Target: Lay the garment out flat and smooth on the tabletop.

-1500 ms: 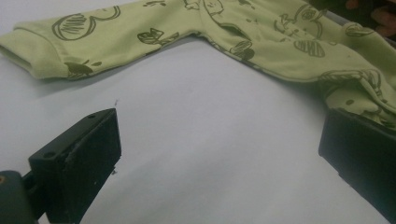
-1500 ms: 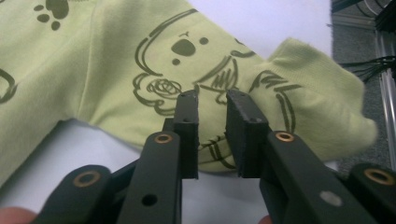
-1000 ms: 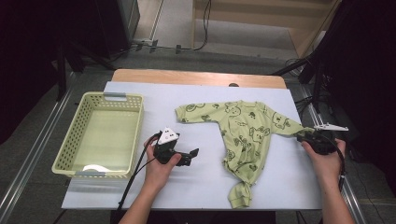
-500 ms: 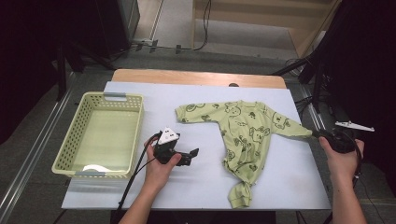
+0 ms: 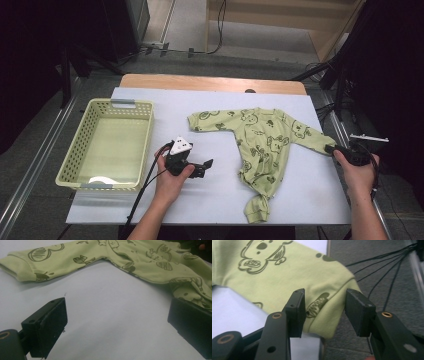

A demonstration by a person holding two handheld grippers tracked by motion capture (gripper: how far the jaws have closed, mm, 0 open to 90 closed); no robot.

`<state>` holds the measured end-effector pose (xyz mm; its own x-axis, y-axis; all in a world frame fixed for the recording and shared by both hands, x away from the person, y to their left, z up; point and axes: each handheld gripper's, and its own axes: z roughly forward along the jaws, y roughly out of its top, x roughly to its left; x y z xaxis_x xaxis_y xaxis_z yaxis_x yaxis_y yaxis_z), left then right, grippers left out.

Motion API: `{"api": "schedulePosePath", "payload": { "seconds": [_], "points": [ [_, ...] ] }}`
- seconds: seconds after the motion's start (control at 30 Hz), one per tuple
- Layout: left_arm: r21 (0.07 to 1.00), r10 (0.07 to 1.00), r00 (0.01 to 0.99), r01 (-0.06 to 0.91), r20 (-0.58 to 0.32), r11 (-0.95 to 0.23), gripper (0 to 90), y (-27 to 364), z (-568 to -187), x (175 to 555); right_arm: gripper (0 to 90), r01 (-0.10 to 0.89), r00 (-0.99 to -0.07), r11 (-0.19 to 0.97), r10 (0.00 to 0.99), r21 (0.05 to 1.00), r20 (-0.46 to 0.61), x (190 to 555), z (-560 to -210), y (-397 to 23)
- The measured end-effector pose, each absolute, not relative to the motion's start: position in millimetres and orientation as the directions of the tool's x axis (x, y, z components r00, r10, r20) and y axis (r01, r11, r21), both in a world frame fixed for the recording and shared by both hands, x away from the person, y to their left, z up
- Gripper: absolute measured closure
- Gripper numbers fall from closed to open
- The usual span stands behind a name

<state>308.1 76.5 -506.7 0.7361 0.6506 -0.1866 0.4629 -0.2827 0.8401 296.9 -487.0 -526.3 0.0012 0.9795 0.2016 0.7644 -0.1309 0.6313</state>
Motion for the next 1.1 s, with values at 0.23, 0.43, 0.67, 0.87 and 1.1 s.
{"api": "schedulePosePath", "payload": {
  "seconds": [0.23,0.43,0.67,0.87,1.1],
  "points": [
    [0.837,0.652,0.735,0.465,-0.185,-0.286,2.4,76.1,-506.9,308.4,77.1,0.747,-0.001,-0.127,0.981,0.652,0.192,297.1,-523.6,-484.9],
    [0.836,0.652,0.735,0.467,-0.186,-0.287,2.4,76.0,-506.9,308.6,82.2,0.699,-0.029,-0.069,0.992,0.712,0.124,298.9,-513.4,-485.8],
    [0.836,0.654,0.733,0.468,-0.186,-0.286,2.4,75.9,-506.8,308.4,81.9,0.571,-0.012,-0.021,0.999,0.821,0.033,301.1,-491.7,-490.9],
    [0.836,0.653,0.734,0.467,-0.185,-0.288,2.4,76.0,-506.9,308.3,80.7,0.635,0.028,-0.042,0.999,0.771,0.032,310.2,-512.3,-502.3],
    [0.836,0.652,0.735,0.467,-0.186,-0.289,2.4,75.8,-506.9,308.2,47.0,0.632,0.068,-0.106,0.994,0.768,0.081,309.9,-515.4,-498.5]
  ]
}}
